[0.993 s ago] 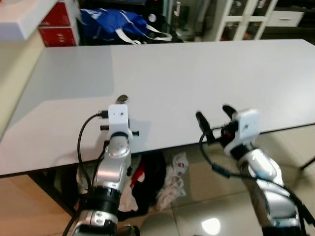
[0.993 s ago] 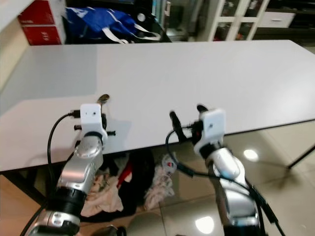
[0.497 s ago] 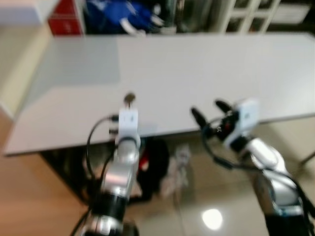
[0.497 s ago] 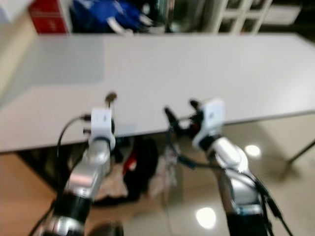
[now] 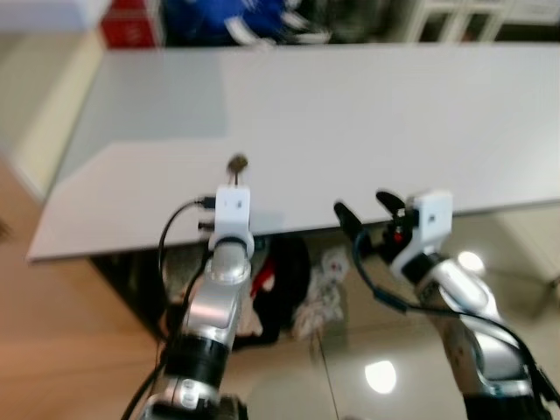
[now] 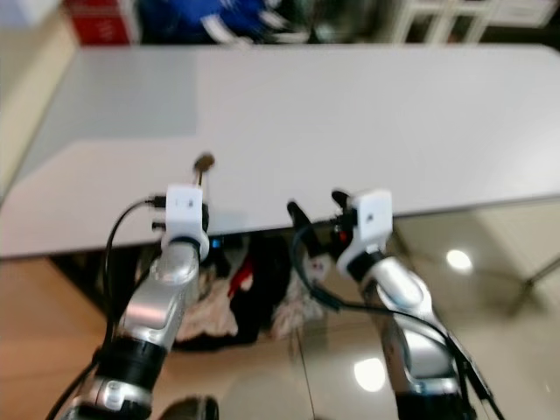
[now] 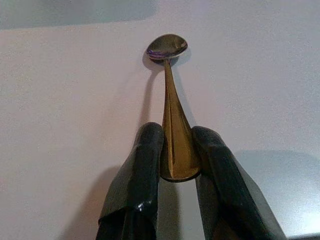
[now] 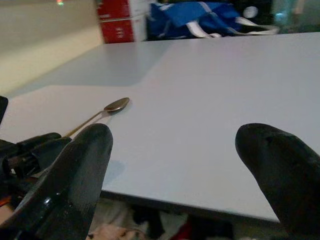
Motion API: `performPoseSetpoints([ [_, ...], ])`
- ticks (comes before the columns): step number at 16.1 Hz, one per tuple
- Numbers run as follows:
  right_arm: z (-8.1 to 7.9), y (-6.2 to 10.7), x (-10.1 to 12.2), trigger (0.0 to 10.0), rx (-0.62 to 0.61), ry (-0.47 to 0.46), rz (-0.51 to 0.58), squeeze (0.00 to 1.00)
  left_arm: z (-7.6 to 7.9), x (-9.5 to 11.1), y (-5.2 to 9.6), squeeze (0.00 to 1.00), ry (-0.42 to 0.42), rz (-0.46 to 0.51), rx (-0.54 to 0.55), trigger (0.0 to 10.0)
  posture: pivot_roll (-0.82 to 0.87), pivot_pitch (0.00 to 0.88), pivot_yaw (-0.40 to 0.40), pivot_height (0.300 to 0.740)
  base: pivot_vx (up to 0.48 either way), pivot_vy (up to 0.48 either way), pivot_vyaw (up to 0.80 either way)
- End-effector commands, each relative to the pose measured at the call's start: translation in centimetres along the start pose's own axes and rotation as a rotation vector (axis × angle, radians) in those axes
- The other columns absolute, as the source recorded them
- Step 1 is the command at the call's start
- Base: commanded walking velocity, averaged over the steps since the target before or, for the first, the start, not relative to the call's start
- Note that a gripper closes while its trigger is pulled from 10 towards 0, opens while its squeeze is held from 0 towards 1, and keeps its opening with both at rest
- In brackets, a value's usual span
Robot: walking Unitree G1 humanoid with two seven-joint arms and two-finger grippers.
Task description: Setting the table
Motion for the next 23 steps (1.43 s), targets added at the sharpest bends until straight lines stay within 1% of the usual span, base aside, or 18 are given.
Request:
performPoseSetpoints([
  [1,0.7,0.2,0.2,10.0,-0.028,0.008,0.005,0.0,0.2,0.1,0.0,0.0,-0.003,-0.001,-0.008,10.0,-0.04,0.045,-0.029,0.74,0.0,0.0,0.0],
  [4,0.5,0.2,-0.1,10.0,-0.031,0.003,0.006,0.0,0.0,0.3,-0.3,0.0,0.007,-0.005,-0.004,10.0,-0.03,0.05,-0.028,0.74,0.0,0.0,0.0],
  [9,0.2,0.1,-0.2,10.0,-0.027,0.0,0.006,0.0,-0.2,0.6,-0.8,0.0,0.024,-0.008,0.006,10.0,-0.04,0.054,-0.024,0.74,0.465,0.0,0.0],
  [15,0.1,0.1,-0.6,10.0,-0.025,-0.006,0.003,0.0,-0.2,0.5,-0.9,0.0,0.033,-0.007,0.008,10.0,-0.03,0.058,-0.033,0.74,0.48,0.0,0.0],
  [17,0.0,0.0,-0.5,10.0,-0.022,0.009,0.001,0.07,-0.1,0.5,-0.9,0.0,0.032,-0.008,0.005,10.0,-0.03,0.059,-0.035,0.74,0.48,0.0,0.79],
  [18,0.0,-0.1,-0.5,10.0,-0.021,0.01,0.001,0.07,-0.1,0.5,-0.9,0.0,0.03,-0.007,0.005,10.0,-0.03,0.06,-0.035,0.74,0.48,0.0,0.79],
  [19,0.0,-0.2,-0.7,10.0,-0.024,0.011,-0.004,0.01,0.3,0.6,-0.9,0.0,0.024,-0.002,-0.014,10.0,-0.03,0.059,-0.035,0.74,0.446,0.0,0.0],
  [20,0.0,-0.2,-0.8,10.0,-0.027,0.016,-0.009,0.0,0.6,0.7,-0.8,0.0,0.019,0.002,-0.03,10.0,-0.03,0.059,-0.035,0.74,0.412,-0.24,0.0],
  [21,0.0,-0.2,-0.8,10.0,-0.028,0.018,-0.01,0.0,0.6,0.8,-0.8,0.0,0.03,0.008,-0.027,10.0,-0.03,0.059,-0.032,0.74,0.0,0.0,0.0],
  [23,0.0,-0.2,-0.9,10.0,-0.035,0.021,-0.004,0.0,0.8,0.9,-0.8,0.0,0.021,0.012,-0.04,10.0,-0.03,0.056,-0.025,0.74,0.0,0.0,0.0],
])
Point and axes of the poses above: a point about 5 cm out from each wrist's last joint towards the gripper, its own y axis pointing back from the gripper into the wrist, its own x axis along the axis of the wrist's last joint, z = x × y, the point moved 6 cm from there along -y, pointing out of the wrist towards the gripper, and after that the axes turned 11 degrees about -y, right-handed, at the moved point
